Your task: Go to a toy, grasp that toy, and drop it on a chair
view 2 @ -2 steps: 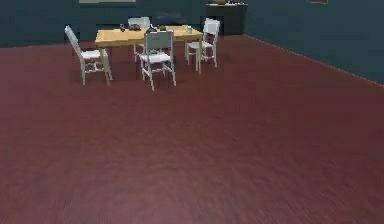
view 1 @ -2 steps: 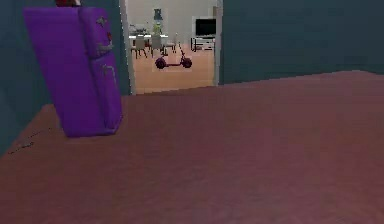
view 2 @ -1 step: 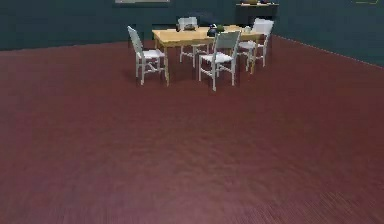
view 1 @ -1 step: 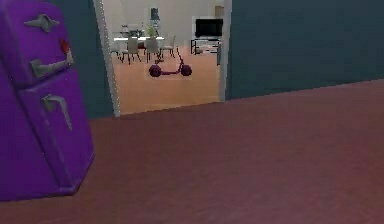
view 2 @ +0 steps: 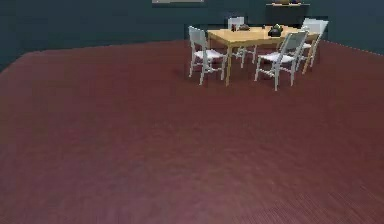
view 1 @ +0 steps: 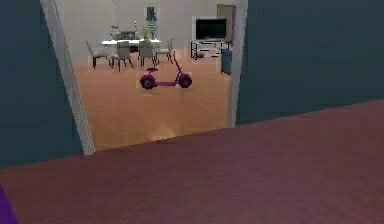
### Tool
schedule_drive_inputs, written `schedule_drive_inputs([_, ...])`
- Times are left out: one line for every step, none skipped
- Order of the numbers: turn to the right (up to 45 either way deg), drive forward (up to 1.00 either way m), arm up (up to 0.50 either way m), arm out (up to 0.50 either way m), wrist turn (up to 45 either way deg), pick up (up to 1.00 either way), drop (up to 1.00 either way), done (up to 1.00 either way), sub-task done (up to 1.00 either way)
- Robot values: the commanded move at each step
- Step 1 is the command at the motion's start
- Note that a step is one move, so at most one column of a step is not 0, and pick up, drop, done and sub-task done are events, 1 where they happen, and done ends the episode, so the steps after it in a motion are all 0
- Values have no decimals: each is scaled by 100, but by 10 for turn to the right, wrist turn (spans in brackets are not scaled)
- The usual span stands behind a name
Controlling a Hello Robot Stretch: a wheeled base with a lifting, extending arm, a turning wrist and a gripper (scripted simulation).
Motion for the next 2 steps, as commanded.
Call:
schedule_drive_inputs([0, 100, 0, 0, 0, 0, 0, 0, 0])
schedule_drive_inputs([0, 100, 0, 0, 0, 0, 0, 0, 0])
